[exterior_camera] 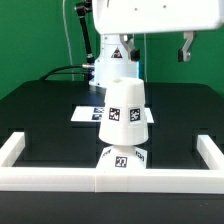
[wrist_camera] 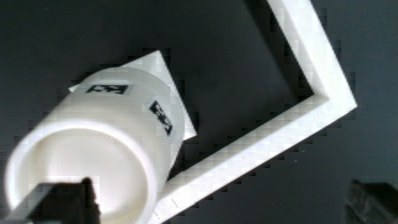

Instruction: Assemble lamp

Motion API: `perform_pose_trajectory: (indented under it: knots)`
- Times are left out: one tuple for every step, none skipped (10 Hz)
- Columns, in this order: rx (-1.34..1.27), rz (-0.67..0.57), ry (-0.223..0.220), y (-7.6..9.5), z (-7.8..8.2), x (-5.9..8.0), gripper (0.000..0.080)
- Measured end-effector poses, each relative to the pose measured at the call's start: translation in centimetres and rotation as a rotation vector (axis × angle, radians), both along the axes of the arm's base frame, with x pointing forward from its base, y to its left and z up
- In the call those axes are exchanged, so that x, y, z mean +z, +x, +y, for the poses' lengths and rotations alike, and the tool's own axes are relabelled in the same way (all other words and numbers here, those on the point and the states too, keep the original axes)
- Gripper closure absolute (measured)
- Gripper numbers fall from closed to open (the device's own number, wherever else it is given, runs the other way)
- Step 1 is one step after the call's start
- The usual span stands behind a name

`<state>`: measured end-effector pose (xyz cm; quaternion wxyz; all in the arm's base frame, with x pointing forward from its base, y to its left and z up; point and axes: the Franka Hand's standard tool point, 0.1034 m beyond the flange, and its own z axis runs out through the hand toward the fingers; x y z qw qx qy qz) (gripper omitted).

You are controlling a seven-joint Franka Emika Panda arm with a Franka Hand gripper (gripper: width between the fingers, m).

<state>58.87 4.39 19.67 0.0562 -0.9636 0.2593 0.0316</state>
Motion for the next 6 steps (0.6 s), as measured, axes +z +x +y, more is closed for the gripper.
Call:
perform_pose_trajectory:
  knots:
    - [0.001, -0.007, -0.010, -0.5, 0.5, 0.9, 0.0101]
    - [-0.034, -0.017, -0.024, -0.9, 1.0, 0.9, 0.0101]
    - [-0.053, -0.027, -0.054, -1.5, 1.8, 0.5, 0.0101]
    - [-0.032, -0.029, -0.071, -1.8, 2.3, -0.1, 0.0101]
    - [-0.034, -0.029, -0.067, -1.8, 2.3, -0.1, 0.0101]
    - [-0.035, -0.029, -0.067, -1.8, 2.2, -0.1, 0.0101]
